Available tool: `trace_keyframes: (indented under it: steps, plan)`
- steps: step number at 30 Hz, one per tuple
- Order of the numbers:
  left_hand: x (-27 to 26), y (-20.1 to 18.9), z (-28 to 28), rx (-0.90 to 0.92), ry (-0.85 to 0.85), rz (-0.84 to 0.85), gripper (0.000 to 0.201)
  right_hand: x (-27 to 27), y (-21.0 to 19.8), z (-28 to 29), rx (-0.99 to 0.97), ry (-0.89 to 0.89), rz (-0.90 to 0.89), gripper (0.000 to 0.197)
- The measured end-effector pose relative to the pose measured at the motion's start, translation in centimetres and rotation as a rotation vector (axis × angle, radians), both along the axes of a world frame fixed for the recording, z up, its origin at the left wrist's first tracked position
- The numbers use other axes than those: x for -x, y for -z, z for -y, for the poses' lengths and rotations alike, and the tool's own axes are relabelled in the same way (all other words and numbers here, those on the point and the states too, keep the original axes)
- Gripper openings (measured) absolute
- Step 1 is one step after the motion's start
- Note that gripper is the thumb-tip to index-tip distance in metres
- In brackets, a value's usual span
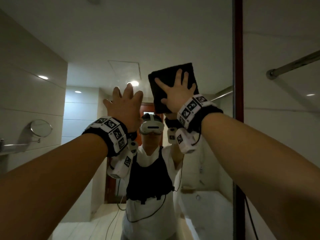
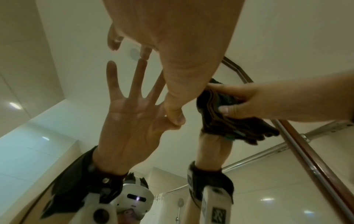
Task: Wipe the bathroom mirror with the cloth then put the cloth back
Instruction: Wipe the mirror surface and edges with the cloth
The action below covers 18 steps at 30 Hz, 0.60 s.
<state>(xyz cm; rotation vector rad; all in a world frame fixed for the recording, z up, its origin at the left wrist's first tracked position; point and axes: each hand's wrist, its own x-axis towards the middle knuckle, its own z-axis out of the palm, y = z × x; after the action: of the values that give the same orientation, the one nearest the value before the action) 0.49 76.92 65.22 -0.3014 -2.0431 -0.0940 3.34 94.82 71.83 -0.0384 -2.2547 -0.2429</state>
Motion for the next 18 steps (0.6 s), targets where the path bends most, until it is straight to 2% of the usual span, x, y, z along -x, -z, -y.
trace_keyframes:
  steps: [3, 6, 14, 18]
  plan:
    - [0.3, -0.2, 0.0, -0.002, 0.003, 0.011, 0.076, -0.2, -2.5, 0.7, 0.027, 0.025, -0.005, 0.08]
    - [0.3, -0.2, -0.1, -0.016, -0.004, 0.004, 0.076, -0.4, -2.7, 0.8, 0.012, 0.036, -0.01, 0.081]
    - [-0.5, 0.3, -0.6, -0.043, -0.017, 0.007, 0.076, -0.2, 3.9, -0.3, -0.146, 0.025, 0.062, 0.09]
    - [-1.7, 1.4, -1.5, -0.01, -0.074, -0.049, 0.066, -0.9, 7.1, -1.2, -0.159, 0.014, 0.088, 0.091]
